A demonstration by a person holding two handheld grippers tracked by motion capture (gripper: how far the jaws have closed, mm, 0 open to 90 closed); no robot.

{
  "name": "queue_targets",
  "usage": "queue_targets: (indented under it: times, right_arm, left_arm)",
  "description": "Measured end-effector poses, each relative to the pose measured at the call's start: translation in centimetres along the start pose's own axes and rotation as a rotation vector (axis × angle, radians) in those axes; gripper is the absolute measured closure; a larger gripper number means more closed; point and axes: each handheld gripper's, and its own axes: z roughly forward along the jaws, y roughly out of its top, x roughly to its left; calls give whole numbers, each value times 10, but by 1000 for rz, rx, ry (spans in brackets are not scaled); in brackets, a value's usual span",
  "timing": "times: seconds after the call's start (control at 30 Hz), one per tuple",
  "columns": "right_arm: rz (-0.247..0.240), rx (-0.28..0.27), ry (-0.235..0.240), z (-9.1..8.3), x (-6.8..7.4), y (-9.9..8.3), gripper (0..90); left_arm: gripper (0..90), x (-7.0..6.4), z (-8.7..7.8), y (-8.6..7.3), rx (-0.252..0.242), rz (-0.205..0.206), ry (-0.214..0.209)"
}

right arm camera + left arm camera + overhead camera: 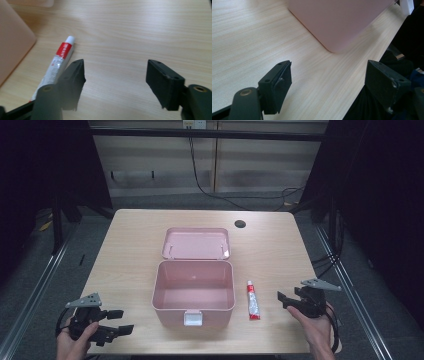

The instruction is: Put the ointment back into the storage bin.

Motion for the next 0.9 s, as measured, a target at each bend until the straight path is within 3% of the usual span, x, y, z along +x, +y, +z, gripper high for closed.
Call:
queue_targets:
  times: [0.2,0.23,0.57,0.63,0.9]
  right_arm:
    - [2,15,18,-5,1,3,367]
    - [-4,39,36,-6,2,4,439]
    - [-12,68,84,-7,13,11,500]
    - [-48,76,84,-7,17,14,524]
    - [-58,163,163,1,34,27,611]
  left_arm:
    - [214,0,-1,-1,-1,5,-3]
    - [214,0,-1,0,1,8,-5]
    - [214,0,-1,-1,-2,6,-1]
    - [214,0,-1,-1,-2,4,-1]
    - [214,1,-1,-1,-1,-1,0]
